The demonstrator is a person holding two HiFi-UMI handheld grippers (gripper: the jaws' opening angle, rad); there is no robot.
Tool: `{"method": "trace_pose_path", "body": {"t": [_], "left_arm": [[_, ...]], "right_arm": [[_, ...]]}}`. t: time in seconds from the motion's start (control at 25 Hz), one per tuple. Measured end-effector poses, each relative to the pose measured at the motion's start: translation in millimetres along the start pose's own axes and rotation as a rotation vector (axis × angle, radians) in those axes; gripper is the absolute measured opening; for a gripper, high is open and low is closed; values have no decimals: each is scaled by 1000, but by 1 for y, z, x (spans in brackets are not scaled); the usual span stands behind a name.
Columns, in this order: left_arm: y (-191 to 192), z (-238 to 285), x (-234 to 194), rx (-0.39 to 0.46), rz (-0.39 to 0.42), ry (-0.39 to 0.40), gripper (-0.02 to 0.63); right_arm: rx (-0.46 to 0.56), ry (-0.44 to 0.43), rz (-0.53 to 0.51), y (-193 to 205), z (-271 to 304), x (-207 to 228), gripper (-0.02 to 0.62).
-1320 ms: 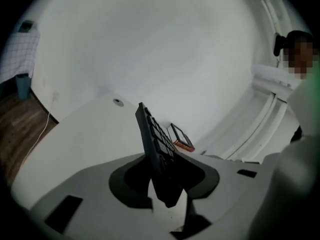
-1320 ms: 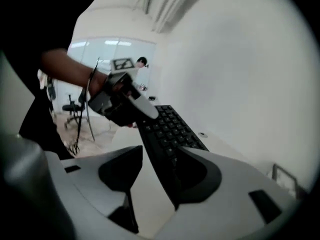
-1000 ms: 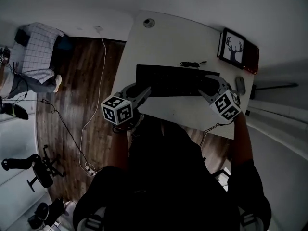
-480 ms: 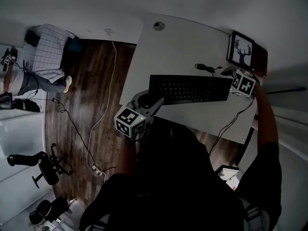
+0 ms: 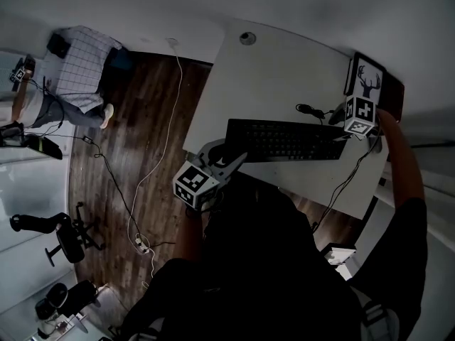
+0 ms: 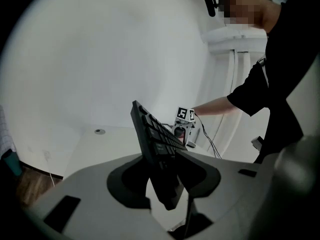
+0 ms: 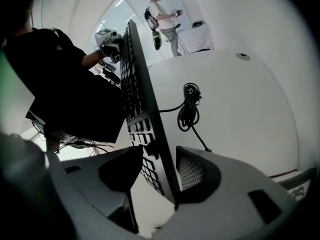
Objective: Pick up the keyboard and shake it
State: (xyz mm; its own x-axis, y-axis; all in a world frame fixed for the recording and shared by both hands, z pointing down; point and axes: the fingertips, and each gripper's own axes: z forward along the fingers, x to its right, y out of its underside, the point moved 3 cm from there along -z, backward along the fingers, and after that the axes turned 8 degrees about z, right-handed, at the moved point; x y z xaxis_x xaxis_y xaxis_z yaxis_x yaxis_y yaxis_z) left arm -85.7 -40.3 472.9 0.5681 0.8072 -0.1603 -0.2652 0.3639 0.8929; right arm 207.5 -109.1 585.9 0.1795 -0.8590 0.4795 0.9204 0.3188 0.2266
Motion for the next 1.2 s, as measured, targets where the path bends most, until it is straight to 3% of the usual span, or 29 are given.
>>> {"method": "trace_pose_path", "body": {"t": [0.12, 0.28, 0.44, 0.72, 0.92, 1.2], "left_arm": [[1, 2, 1, 3, -8, -2, 150], [7, 5, -3, -18, -93, -2, 160], [16, 4, -8, -64, -108, -26, 172], [17, 6, -14, -101, -46, -63, 178], [11, 10, -20, -134, 112, -60, 187], [-10, 30, -36, -134, 323, 1, 184]], "right_arm": [[-45, -40, -41, 3, 12, -6, 222], [-63, -67, -88, 8, 36, -13, 224], [-55, -60, -139, 11, 33, -24, 188], [34, 169, -229, 10, -13, -40, 140], [36, 380, -252, 8, -36, -53, 120], [36, 583, -160, 17, -45, -60, 108]]}}
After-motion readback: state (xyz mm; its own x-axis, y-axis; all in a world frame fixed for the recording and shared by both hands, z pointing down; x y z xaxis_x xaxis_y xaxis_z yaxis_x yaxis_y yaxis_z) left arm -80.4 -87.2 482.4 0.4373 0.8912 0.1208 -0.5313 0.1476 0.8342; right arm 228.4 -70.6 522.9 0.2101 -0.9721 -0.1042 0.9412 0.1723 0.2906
